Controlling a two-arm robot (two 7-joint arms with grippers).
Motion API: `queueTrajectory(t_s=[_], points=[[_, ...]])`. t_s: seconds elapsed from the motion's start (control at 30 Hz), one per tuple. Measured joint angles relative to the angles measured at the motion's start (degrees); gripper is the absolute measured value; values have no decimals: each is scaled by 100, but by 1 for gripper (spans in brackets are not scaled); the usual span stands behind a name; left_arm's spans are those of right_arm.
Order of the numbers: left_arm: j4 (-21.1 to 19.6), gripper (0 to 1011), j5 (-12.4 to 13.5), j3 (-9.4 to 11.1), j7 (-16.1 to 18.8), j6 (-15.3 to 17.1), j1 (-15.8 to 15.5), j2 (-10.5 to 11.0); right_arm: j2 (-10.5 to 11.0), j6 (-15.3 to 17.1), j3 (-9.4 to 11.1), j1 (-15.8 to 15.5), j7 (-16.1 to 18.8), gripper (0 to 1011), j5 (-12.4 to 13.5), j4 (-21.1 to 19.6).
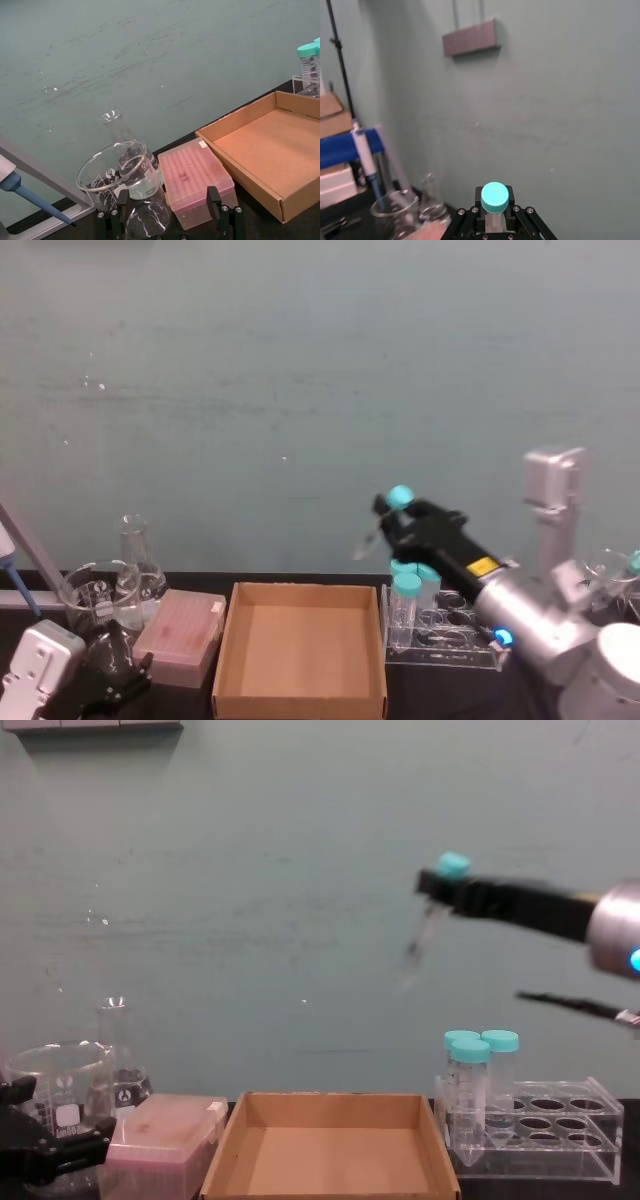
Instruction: Use the right hand to move the test tube from the test tube rack into the box.
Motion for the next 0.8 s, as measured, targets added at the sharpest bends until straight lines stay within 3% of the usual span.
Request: queueTrajectory(t_s=[0.2, 0.4, 0.6, 0.8], points=[[0, 1000, 0, 0, 0, 0, 0, 0, -230, 100, -395, 294, -22, 211, -214, 513], [0, 1000, 0, 0, 0, 0, 0, 0, -558, -70, -732, 680, -105, 211, -587, 1359], [0, 1000, 0, 0, 0, 0, 0, 0, -790, -190, -849, 878, -159, 211, -843, 1961], [1, 1000, 0, 0, 0, 0, 0, 0, -877, -288, -872, 938, -160, 211, -967, 2243]])
